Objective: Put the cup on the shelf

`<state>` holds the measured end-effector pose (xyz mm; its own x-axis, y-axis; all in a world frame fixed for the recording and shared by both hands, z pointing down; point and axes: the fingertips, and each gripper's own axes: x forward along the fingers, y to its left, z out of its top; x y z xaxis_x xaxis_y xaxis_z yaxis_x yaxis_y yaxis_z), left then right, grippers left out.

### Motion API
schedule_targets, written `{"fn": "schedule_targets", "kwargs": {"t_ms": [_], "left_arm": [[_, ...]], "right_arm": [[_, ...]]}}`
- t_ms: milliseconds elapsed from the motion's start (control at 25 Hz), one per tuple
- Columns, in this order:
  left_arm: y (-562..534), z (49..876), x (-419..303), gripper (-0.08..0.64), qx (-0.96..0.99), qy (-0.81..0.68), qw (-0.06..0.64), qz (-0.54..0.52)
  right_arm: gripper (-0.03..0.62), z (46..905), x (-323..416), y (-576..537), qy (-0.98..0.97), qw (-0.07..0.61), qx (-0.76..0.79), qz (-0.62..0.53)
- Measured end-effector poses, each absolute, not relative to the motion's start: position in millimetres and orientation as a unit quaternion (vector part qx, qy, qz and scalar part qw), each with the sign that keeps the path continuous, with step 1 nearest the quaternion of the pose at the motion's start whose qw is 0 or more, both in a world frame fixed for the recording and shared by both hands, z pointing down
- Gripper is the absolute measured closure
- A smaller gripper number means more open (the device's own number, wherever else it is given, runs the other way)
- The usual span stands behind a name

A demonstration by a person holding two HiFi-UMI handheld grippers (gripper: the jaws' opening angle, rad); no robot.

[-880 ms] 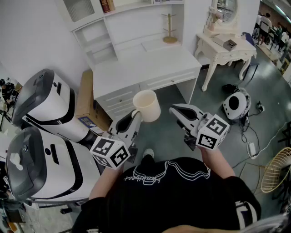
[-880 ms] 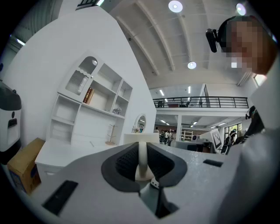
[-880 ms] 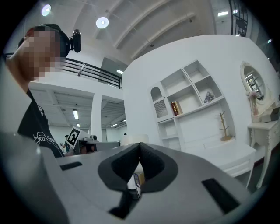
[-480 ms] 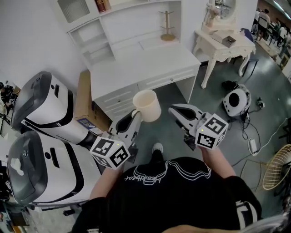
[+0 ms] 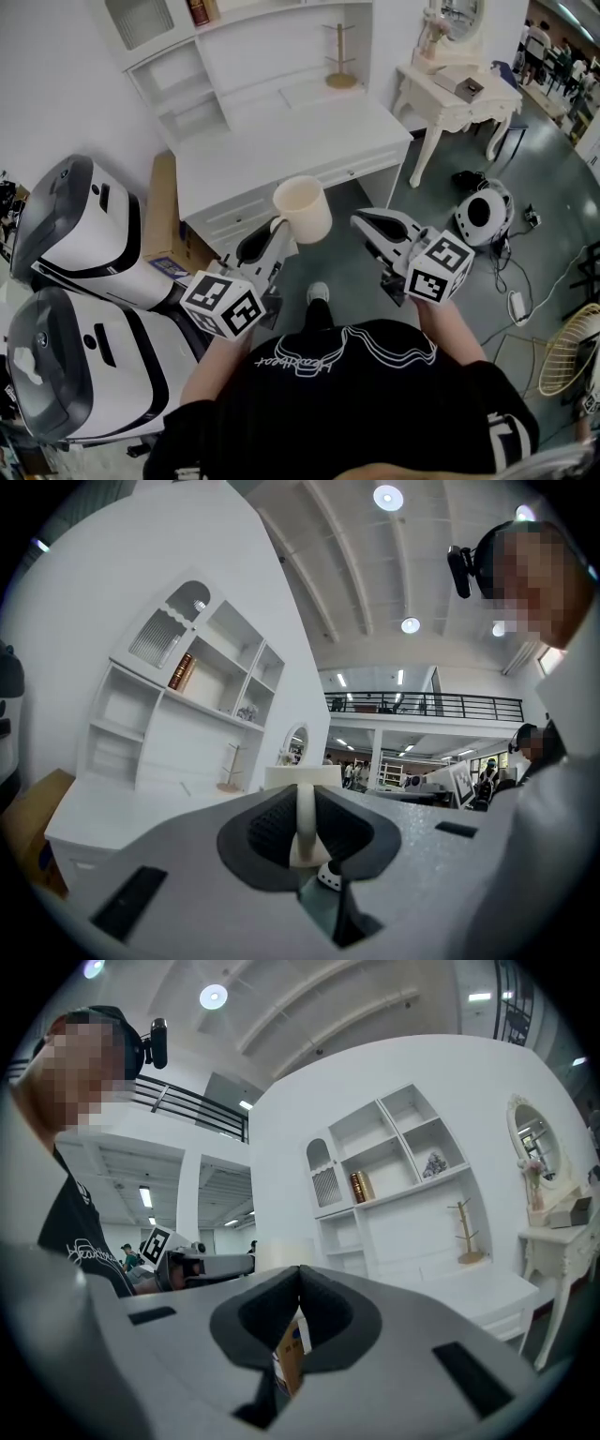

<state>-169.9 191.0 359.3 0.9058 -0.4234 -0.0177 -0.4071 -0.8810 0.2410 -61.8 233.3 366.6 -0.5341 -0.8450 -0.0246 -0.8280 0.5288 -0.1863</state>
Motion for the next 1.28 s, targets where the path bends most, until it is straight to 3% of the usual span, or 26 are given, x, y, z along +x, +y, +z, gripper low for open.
{"fn": "schedule_targets", "kwargs": {"t_ms": [920, 1280], "left_arm": [[-133, 351, -112, 0.511, 0.968, -0.212, 0.122, -0.046], [-200, 341, -96, 0.511, 0.967, -0.225, 0.101, -0.060]], "right_arm": [[0.586, 349, -2, -92, 0.864, 0.014, -0.498, -0.077], [0.586, 348, 14, -151, 0.863, 0.010, -0.502, -0.066]]}}
